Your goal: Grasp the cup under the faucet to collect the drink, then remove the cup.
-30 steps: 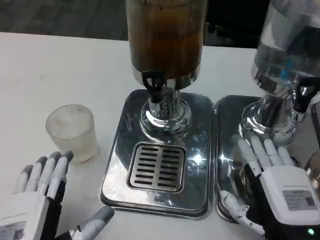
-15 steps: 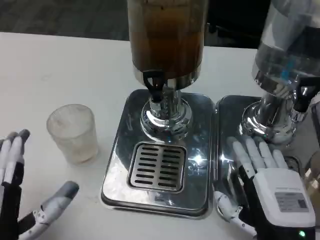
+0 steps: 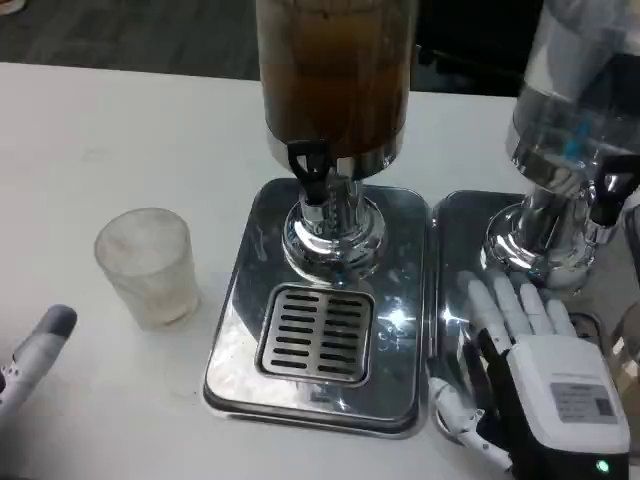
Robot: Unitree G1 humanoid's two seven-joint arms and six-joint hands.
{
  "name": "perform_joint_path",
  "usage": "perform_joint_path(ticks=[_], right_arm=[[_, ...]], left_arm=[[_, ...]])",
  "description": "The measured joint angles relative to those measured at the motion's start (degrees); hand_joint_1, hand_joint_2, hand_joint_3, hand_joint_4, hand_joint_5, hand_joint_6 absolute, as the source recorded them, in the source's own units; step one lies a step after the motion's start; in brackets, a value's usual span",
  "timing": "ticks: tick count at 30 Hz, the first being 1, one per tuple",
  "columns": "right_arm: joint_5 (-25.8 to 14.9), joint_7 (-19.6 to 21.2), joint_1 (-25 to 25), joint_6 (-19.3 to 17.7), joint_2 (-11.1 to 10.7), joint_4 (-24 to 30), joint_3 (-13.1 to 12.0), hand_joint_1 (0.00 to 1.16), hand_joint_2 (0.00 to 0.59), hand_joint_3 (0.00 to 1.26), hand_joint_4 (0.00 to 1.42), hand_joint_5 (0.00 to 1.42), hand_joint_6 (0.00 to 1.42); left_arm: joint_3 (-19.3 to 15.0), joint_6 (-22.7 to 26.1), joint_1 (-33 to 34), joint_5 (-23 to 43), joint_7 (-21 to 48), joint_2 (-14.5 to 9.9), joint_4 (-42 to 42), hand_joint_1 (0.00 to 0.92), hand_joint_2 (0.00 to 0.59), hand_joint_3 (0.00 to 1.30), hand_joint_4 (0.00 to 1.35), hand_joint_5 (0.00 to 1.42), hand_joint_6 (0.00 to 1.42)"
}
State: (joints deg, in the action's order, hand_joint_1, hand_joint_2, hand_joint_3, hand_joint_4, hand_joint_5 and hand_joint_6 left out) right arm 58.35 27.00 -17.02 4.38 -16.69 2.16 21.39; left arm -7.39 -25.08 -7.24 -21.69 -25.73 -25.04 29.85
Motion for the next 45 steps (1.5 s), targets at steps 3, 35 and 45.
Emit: perform_joint_path(ticks=[3,35,45], right_arm=[[-0.1,0.0,-0.1,0.2,0.4,0.1,0.0,0.0,0.423,0.05,0.0,0.0,0.0],[-1.2,-0.1,-1.4,1.1,1.7,0.9,0.9,0.0,0.441,0.06,0.0,0.0,0.0],[-1.4,-0.1,-1.7,1.1,2.2,0.9,0.9,0.0,0.426,0.07,0.0,0.0,0.0]], left_arm=[[1.5,-1.0,4.4,0.6,3.7,-1.4,5.1,0.0,0.0,0.0,0.0,0.0,0.0],[12.5,-3.5,20.5,-4.9,6.1,-6.2,20.7,0.124,0.001,0.0,0.0,0.0,0.0],[15.0,-3.6,25.1,-5.1,6.4,-5.7,25.7,0.157,0.001,0.0,0.0,0.0,0.0]])
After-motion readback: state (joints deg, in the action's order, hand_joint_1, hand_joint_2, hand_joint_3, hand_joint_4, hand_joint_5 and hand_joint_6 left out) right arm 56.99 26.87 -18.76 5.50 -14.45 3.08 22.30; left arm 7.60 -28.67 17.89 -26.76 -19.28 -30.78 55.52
